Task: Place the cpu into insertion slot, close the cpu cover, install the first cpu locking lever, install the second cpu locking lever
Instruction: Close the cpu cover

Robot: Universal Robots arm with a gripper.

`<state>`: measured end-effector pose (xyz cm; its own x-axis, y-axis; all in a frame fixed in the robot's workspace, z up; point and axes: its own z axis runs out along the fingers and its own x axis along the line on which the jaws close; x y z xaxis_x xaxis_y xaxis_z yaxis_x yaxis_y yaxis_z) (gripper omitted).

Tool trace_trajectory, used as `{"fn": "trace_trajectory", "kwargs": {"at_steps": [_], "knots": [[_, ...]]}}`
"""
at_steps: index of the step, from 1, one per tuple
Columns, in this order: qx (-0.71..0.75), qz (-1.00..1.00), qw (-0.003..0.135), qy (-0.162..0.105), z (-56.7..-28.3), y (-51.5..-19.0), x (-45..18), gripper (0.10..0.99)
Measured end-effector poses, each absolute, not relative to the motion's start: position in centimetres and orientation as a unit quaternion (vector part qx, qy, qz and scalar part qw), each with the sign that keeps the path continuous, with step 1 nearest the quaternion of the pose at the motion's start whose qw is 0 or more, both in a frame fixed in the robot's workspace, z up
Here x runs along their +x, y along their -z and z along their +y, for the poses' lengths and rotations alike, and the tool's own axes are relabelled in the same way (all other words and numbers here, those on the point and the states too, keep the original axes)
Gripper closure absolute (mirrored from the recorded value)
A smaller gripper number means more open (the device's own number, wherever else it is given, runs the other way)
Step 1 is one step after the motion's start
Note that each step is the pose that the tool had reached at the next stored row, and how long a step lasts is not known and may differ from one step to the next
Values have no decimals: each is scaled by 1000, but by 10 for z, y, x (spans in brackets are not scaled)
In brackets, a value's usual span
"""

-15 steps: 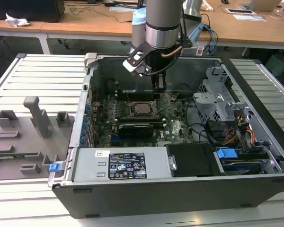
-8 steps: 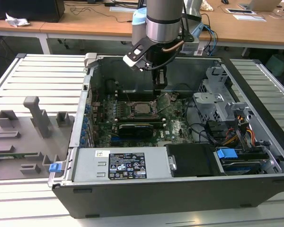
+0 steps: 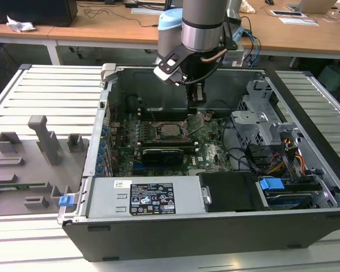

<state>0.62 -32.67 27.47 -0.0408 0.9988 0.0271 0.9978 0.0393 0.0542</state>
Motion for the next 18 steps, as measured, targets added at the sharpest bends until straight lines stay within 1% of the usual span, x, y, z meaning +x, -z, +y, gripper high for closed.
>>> {"fn": "trace_trajectory", "kwargs": {"at_steps": [7,10,18], "knots": [[692,721,6,-27,-326,-271,20,980],[692,721,3,-23,-326,-269,28,980],[702,712,3,-23,-326,-267,36,980]]}}
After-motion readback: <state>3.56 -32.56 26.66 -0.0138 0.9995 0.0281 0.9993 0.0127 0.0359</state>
